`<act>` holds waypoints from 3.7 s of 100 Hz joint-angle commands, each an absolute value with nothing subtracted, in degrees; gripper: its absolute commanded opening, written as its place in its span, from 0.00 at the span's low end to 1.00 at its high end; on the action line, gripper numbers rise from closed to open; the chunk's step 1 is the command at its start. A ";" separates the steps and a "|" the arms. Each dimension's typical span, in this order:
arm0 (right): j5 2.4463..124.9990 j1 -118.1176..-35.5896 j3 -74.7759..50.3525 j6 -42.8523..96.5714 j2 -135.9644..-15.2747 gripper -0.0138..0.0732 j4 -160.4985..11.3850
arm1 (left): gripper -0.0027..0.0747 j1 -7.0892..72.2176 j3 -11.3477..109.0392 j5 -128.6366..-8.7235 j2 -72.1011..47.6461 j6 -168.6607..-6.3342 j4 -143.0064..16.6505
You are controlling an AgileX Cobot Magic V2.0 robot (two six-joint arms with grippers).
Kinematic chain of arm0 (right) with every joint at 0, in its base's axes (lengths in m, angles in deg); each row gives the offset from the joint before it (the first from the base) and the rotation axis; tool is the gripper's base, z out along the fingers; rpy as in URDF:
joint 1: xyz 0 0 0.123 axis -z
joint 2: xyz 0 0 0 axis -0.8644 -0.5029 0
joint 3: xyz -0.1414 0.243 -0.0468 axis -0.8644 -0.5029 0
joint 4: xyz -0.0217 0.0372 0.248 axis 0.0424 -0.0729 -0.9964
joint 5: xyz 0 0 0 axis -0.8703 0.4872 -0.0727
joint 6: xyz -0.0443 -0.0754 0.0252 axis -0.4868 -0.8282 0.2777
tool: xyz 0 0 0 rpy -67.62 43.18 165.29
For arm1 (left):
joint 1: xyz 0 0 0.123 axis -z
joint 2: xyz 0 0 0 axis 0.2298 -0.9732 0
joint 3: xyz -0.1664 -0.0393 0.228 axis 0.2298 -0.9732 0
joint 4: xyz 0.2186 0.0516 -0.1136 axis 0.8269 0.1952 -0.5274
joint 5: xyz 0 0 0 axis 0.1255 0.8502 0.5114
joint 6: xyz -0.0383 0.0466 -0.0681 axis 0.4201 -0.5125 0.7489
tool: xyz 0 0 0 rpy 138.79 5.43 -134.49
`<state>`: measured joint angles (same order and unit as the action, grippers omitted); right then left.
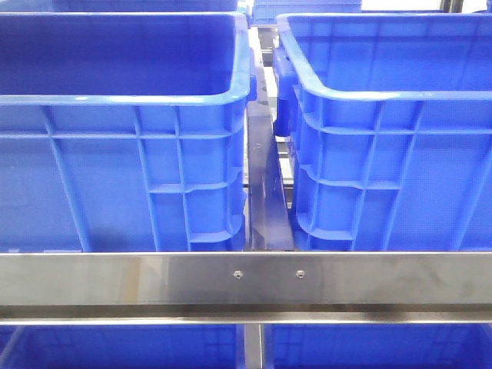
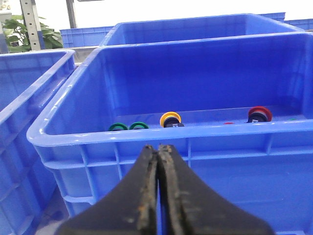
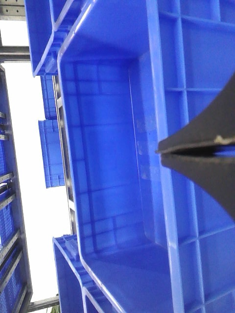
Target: Pick red and yellow buttons and place in box
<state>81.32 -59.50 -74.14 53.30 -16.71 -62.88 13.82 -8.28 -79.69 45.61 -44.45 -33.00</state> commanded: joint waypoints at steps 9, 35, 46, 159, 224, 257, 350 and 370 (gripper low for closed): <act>86.19 -59.51 -73.05 53.11 -15.19 0.08 -62.24 | 0.01 13.58 -11.03 -84.62 47.56 -44.28 -33.37; 86.19 -59.51 -73.05 53.11 -15.19 0.08 -62.24 | 0.01 13.58 -9.58 -85.06 47.56 -43.79 -33.56; 86.19 -59.51 -73.05 53.11 -15.19 0.08 -62.24 | 0.01 13.58 -6.41 -84.63 47.21 -43.66 -37.01; 86.19 -59.51 -73.05 53.11 -15.19 0.08 -62.24 | 0.01 13.69 51.32 -35.55 -7.95 -50.10 -39.87; 86.19 -59.51 -73.05 53.11 -15.19 0.08 -62.24 | 0.72 13.69 51.32 -38.30 -9.57 -50.62 -43.79; 86.19 -59.51 -73.05 53.11 -15.19 0.08 -62.24 | 0.72 20.67 57.50 -39.45 -20.72 -62.06 -51.27; 86.19 -59.51 -73.05 53.11 -15.19 0.08 -62.24 | 0.72 30.36 81.55 -36.79 -58.25 -62.06 -39.88; 86.19 -59.51 -73.05 53.11 -15.19 0.08 -62.24 | 0.72 30.36 81.64 -37.48 -59.95 -62.06 -39.88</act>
